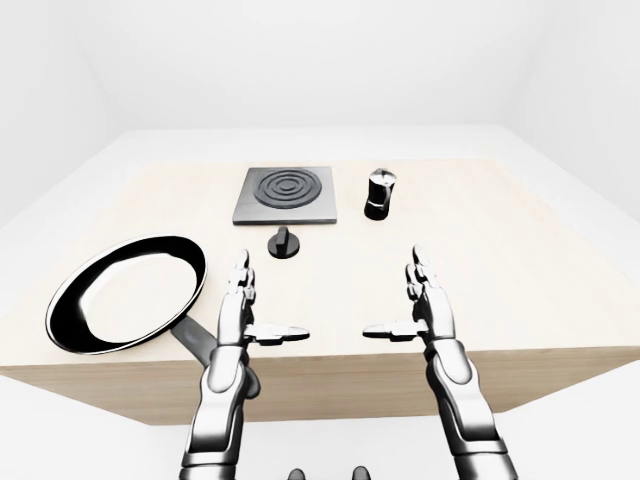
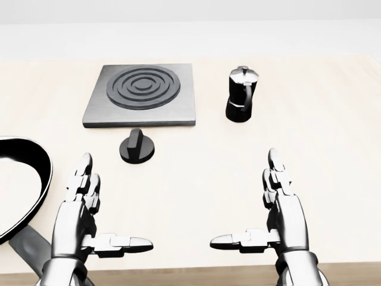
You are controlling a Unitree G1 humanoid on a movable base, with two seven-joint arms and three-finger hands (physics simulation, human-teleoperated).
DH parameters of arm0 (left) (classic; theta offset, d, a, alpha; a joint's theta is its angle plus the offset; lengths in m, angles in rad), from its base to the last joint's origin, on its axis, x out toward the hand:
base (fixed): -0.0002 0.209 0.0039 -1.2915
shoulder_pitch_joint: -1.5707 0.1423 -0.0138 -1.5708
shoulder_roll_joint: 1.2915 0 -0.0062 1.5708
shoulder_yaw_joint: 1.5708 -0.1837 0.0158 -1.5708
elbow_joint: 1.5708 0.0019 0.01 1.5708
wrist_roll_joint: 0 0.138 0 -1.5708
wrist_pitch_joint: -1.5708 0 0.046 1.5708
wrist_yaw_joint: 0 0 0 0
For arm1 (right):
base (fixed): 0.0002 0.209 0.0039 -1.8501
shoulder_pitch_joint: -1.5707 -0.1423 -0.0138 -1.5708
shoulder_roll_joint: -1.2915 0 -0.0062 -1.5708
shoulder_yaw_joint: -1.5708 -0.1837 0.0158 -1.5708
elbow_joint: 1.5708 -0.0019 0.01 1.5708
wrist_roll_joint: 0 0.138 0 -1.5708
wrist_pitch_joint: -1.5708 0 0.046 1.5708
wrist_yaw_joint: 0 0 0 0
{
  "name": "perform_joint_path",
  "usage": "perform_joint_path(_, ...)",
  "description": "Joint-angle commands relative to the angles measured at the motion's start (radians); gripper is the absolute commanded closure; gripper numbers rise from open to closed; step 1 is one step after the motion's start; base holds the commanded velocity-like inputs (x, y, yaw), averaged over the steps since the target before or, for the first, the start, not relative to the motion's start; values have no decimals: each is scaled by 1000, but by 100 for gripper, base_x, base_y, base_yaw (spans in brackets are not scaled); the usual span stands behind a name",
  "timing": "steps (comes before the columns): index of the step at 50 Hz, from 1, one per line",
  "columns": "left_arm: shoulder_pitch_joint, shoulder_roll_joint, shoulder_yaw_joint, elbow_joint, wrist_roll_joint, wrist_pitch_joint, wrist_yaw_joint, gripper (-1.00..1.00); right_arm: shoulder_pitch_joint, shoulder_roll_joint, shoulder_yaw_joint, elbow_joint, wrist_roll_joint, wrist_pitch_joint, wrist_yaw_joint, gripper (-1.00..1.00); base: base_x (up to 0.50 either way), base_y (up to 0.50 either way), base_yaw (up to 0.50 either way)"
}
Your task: Turn on the stove.
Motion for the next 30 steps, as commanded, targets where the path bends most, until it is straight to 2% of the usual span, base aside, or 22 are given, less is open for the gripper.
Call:
perform_joint_path(1, -3, 15, 27, 2, -13, 14, -26, -100, -4, -13, -27, 16, -2, -10, 15, -100, 0, 0, 0)
perform_joint_path(9, -2, 14, 32, 2, -19, 11, -25, -100, -17, -14, -29, 54, 1, -37, 13, -100, 0, 0, 0)
perform_joint_path(12, -6, 15, 32, 9, -19, 11, -25, -100, -11, -14, -27, 33, 2, -16, 14, -100, 0, 0, 0)
perform_joint_path(13, -8, 15, 32, 15, -20, 8, -25, -100, -18, -15, -29, 52, 1, -27, 13, -100, 0, 0, 0)
perform_joint_path(14, -6, 14, 31, 3, -20, 19, -24, -100, -18, -15, -29, 54, 1, -28, 13, -100, 0, 0, 0)
perform_joint_path(17, -9, 14, 32, 13, -22, 15, -25, -100, -17, -15, -30, 55, 2, -31, 13, -100, 0, 0, 0)
perform_joint_path(19, -7, 14, 32, 5, -23, 21, -25, -100, -22, -16, -31, 69, 3, -39, 14, -100, 0, 0, 0)
perform_joint_path(21, -7, 14, 31, 10, -23, 17, -25, -100, -15, -15, -29, 49, 2, -28, 13, -100, 0, 0, 0)
perform_joint_path(30, -5, 14, 30, -1, -24, 27, -26, -100, -17, -16, -31, 56, 2, -29, 12, -100, 12, 0, 0)
